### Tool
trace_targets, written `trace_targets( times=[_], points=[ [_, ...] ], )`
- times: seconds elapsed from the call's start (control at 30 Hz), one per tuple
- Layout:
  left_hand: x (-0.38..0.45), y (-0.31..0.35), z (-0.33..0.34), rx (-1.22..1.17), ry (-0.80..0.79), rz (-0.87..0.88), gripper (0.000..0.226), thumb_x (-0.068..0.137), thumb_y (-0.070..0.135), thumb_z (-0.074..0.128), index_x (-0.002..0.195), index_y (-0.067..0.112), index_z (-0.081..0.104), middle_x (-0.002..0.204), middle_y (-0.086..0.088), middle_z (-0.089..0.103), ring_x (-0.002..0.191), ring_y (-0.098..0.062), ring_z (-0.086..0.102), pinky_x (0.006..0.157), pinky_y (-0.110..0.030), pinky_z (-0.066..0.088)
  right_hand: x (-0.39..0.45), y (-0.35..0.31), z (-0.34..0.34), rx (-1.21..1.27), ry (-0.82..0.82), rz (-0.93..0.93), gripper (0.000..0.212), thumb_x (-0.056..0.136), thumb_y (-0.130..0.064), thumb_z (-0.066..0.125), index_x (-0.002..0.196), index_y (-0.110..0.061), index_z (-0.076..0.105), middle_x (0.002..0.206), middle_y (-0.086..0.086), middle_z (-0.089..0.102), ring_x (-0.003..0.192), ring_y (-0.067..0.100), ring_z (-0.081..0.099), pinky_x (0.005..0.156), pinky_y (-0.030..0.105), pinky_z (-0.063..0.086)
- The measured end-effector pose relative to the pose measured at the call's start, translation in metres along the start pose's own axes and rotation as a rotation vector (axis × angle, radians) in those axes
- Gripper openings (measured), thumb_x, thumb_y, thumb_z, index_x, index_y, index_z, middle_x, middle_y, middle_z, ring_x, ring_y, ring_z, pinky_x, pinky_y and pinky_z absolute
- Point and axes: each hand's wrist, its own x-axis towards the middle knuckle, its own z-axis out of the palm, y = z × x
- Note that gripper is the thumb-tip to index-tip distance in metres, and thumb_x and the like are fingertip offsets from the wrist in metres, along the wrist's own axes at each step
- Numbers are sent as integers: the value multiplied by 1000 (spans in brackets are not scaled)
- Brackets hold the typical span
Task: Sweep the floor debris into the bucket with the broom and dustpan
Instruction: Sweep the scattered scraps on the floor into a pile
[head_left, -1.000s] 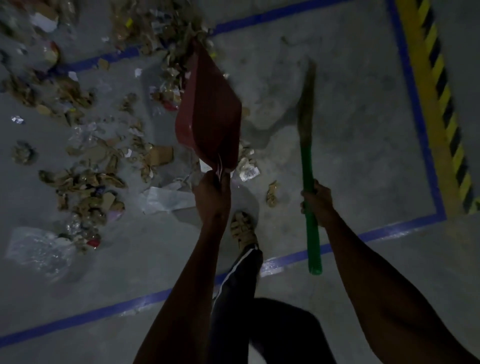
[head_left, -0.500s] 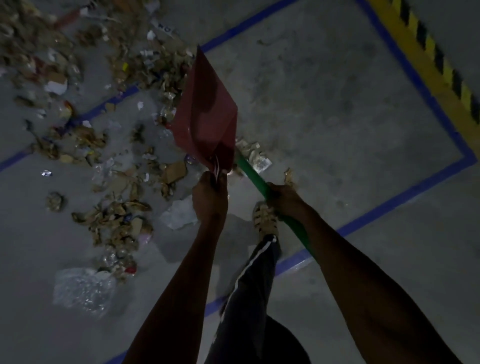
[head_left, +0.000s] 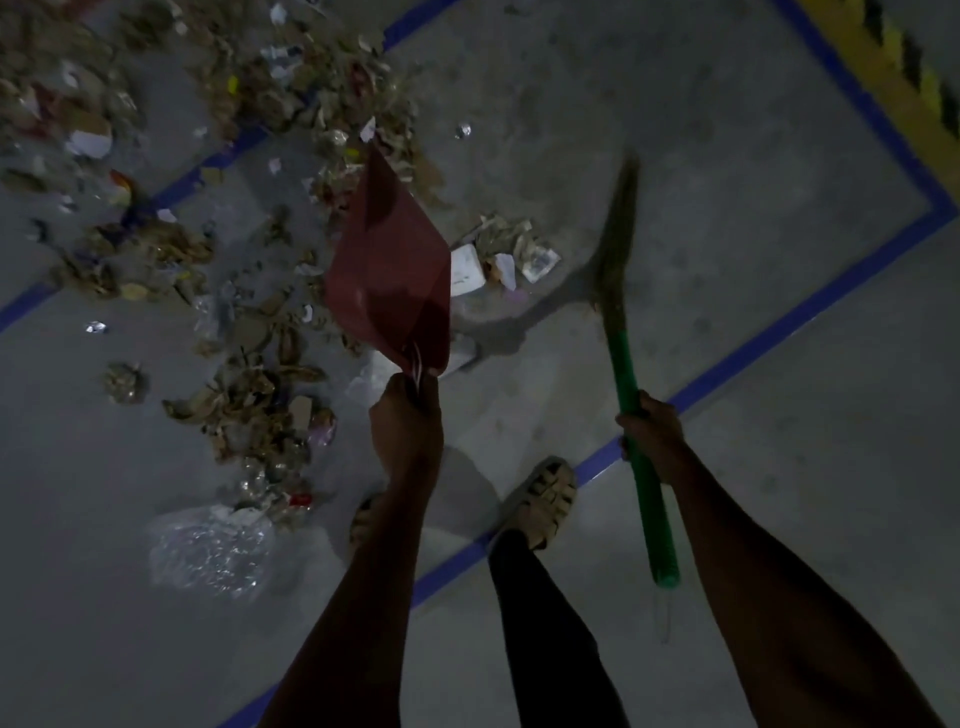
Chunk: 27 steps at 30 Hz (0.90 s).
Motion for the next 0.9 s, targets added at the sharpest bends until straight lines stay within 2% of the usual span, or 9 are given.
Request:
trace_targets(
  times=[0.07,0.13,0.23,0.33,0.47,0.6,0.7,0.8,0.9],
  points=[
    [3,-23,-6,17,-18,16,33,99,38,54,78,12,51,74,-9,61,74,-31,62,58,-31,34,-4,9,38,-34,-54,14,58,94,-4,64,149,-9,45,104,23,67,60,25,65,51,32,52],
    [8,-50,-12,40,-42,18,33,99,39,54,82,11,54,74,-7,61,75,-32,62,59,-33,42,-13,7,77,-28,-80,-11,61,94,-5,63,151,-13,42,111,18,67,67,26,67,52,31,53],
    [16,-96,-33,145,-61,18,35,98,45,51,93,13,63,81,-7,66,77,-29,65,67,-40,55,-31,-7,141,-1,-114,-71,57,95,-4,61,149,-14,44,104,15,66,63,24,64,51,32,53],
    [17,-134,-62,222,-71,-5,37,97,49,49,94,15,64,85,-7,67,79,-30,65,68,-37,53,-49,-14,183,50,-140,-104,68,94,-4,62,155,-20,36,109,16,67,60,23,62,52,32,51],
    [18,-176,-99,289,-97,-83,38,96,49,51,104,15,68,94,-10,71,89,-33,67,75,-38,54,-77,-5,200,78,-106,-214,70,94,-3,63,155,-20,36,92,13,68,52,19,61,46,29,49],
    [15,-203,-125,319,-120,-93,32,97,42,54,106,16,70,101,-11,71,95,-33,67,77,-37,49,-99,15,189,81,34,-275,63,95,-2,63,151,-20,41,102,9,68,49,14,59,43,23,50],
    [14,-219,-136,298,-126,-112,32,97,42,53,105,17,71,99,-9,72,91,-31,68,77,-37,51,-95,36,186,125,116,-226,58,95,-4,63,149,-18,46,95,10,65,48,17,61,48,29,52],
    [13,-227,-141,252,-116,-132,36,98,45,50,102,15,70,96,-7,72,87,-29,68,76,-39,55,-93,49,198,143,115,-111,31,94,-3,61,120,-20,54,90,14,61,47,16,59,46,30,50],
    [9,-233,-145,197,-99,-161,37,98,45,49,102,15,70,96,-6,72,85,-27,68,75,-40,57,-98,55,232,80,28,-20,22,95,-3,60,114,-13,56,91,15,62,51,18,60,47,30,51]
  ],
)
